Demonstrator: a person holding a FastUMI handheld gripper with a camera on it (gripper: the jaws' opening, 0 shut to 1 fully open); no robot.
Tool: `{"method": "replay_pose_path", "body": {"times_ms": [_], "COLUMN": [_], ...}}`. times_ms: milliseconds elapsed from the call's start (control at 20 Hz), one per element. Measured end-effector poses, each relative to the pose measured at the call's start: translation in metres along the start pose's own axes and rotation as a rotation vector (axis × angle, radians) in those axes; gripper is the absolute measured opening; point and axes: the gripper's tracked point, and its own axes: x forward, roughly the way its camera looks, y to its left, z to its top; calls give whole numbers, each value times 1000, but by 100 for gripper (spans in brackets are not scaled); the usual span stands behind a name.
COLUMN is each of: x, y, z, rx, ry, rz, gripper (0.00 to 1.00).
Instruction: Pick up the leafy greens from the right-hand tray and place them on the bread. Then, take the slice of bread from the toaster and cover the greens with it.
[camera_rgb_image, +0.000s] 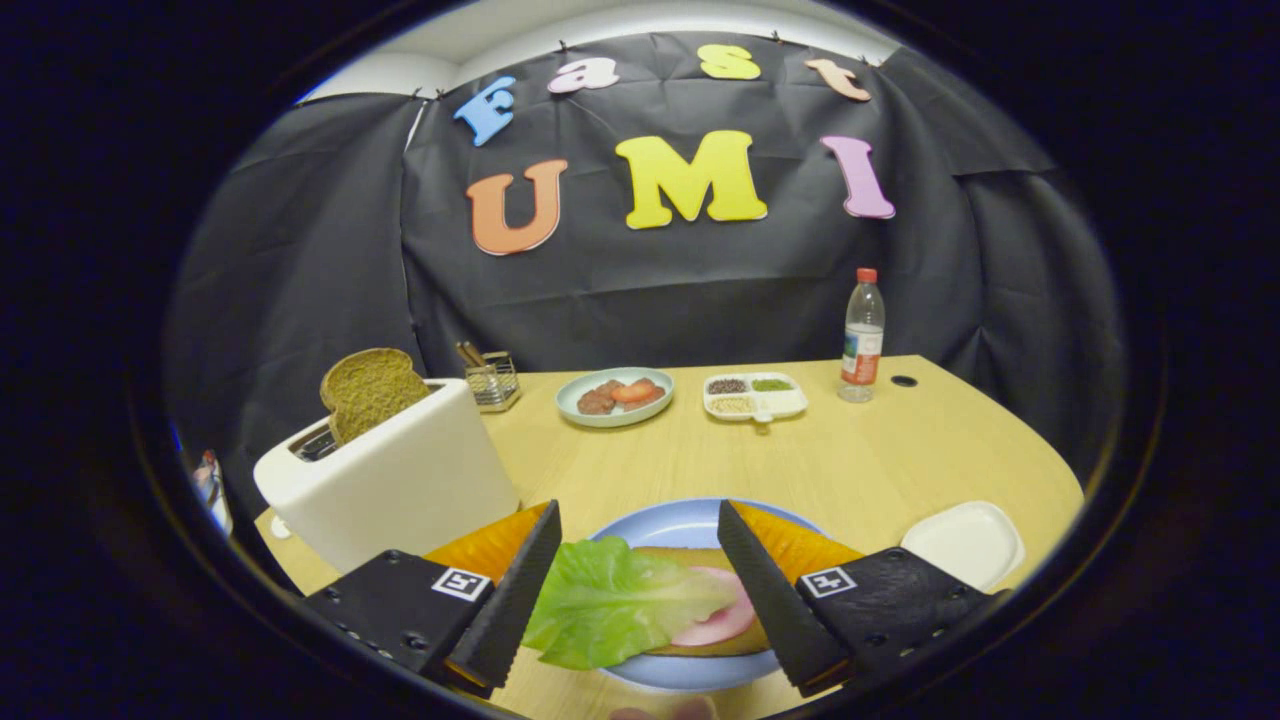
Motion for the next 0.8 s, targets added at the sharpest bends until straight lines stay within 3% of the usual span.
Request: {"method": "replay_pose_path", "body": {"times_ms": [350,800], "x": [-38,-47], "y": [22,165], "z": [41,71], "rx": [-23,-46], "ry": [-125,-175], "rz": [-17,87], "gripper": [96,96]}}
